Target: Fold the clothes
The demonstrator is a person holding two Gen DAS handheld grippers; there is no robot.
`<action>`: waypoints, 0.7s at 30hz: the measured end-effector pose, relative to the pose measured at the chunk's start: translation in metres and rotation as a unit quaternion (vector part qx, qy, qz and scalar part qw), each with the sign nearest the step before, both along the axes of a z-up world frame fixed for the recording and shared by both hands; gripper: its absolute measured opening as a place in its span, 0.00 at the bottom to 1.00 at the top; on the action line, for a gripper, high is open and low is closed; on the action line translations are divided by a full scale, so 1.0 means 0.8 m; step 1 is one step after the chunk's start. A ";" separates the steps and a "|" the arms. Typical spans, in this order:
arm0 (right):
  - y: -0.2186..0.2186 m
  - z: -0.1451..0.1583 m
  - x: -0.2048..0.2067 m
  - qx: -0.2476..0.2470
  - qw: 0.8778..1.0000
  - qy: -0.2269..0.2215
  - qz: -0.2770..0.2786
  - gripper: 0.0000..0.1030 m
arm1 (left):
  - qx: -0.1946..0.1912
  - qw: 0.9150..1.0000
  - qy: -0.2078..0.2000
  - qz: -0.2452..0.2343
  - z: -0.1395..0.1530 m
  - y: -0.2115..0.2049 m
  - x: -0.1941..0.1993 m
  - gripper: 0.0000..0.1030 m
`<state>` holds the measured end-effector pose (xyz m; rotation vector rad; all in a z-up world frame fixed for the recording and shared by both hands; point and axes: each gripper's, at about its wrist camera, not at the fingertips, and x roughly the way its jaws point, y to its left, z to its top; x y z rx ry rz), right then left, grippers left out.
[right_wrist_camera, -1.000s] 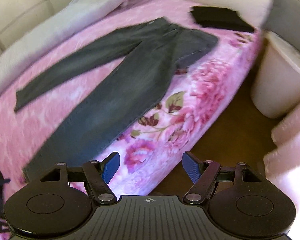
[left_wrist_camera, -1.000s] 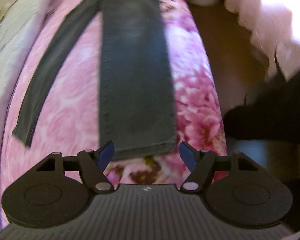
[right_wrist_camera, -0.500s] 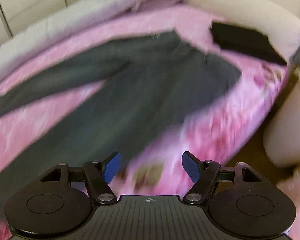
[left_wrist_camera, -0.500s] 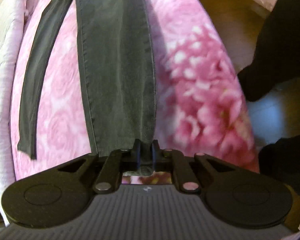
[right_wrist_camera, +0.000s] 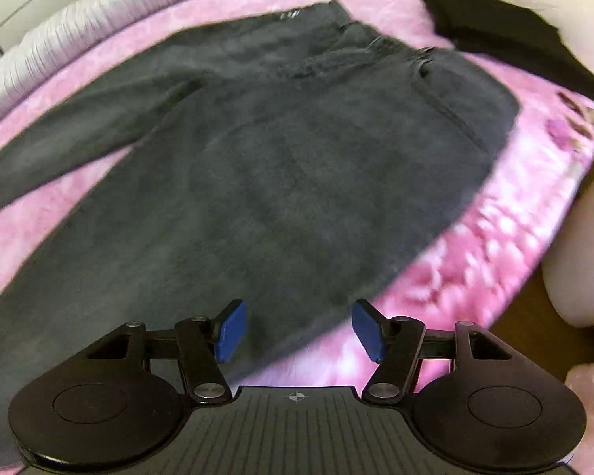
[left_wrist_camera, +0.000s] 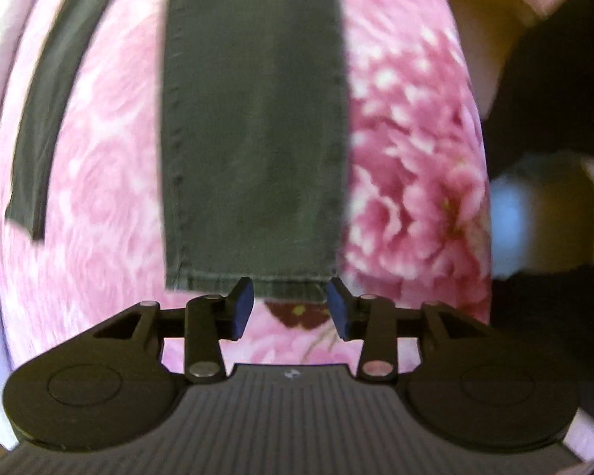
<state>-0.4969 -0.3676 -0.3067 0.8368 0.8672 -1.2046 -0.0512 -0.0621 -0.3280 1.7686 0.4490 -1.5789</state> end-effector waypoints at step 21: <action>0.396 0.242 0.156 -0.081 0.991 0.028 -0.100 0.69 | -0.191 0.955 0.189 0.123 0.189 0.018 0.104 0.69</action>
